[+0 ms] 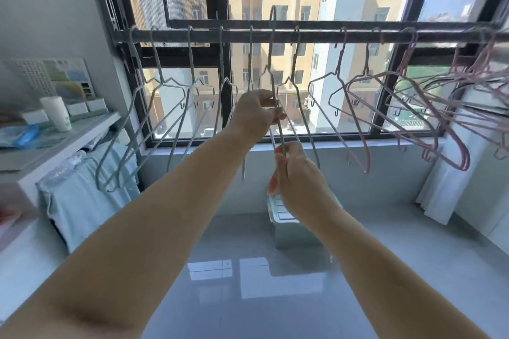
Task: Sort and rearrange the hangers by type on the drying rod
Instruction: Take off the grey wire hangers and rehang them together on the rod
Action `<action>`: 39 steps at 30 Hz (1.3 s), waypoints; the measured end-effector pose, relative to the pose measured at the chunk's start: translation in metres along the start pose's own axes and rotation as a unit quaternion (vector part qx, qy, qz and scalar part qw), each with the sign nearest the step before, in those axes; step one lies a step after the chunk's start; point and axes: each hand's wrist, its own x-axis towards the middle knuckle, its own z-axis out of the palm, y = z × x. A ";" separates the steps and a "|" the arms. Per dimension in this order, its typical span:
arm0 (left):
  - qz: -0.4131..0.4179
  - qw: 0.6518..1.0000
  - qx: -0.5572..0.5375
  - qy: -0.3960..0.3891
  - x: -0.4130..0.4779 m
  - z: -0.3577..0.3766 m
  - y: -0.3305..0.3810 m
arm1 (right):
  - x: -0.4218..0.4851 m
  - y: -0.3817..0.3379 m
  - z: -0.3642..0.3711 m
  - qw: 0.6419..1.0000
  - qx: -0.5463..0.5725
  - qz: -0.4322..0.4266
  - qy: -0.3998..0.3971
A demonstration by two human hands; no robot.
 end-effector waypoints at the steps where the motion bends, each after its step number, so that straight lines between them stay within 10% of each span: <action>1: -0.002 1.000 0.000 0.003 0.005 -0.002 0.001 | 0.006 -0.001 0.001 1.000 -0.002 0.001 0.003; 16: -0.059 0.998 0.002 -0.009 0.035 0.016 -0.016 | 0.029 0.016 0.003 0.998 0.001 0.061 0.013; 21: -0.057 0.998 0.034 0.002 0.039 0.027 -0.017 | 0.030 0.015 -0.019 0.989 -0.012 0.104 -0.108; 25: -0.042 0.997 0.062 0.013 0.036 0.034 -0.014 | 0.022 0.013 -0.059 0.948 0.214 0.155 -0.175; 31: -0.037 0.995 0.088 0.020 0.028 0.041 -0.016 | 0.036 0.045 -0.069 0.994 0.008 0.050 0.099; 36: -0.019 0.986 0.166 0.029 0.020 0.048 -0.020 | 0.047 0.061 -0.038 0.980 0.146 0.131 -0.033; 39: -0.027 0.971 0.238 0.008 0.017 0.051 -0.025 | 0.054 0.067 -0.029 0.961 0.247 0.126 0.019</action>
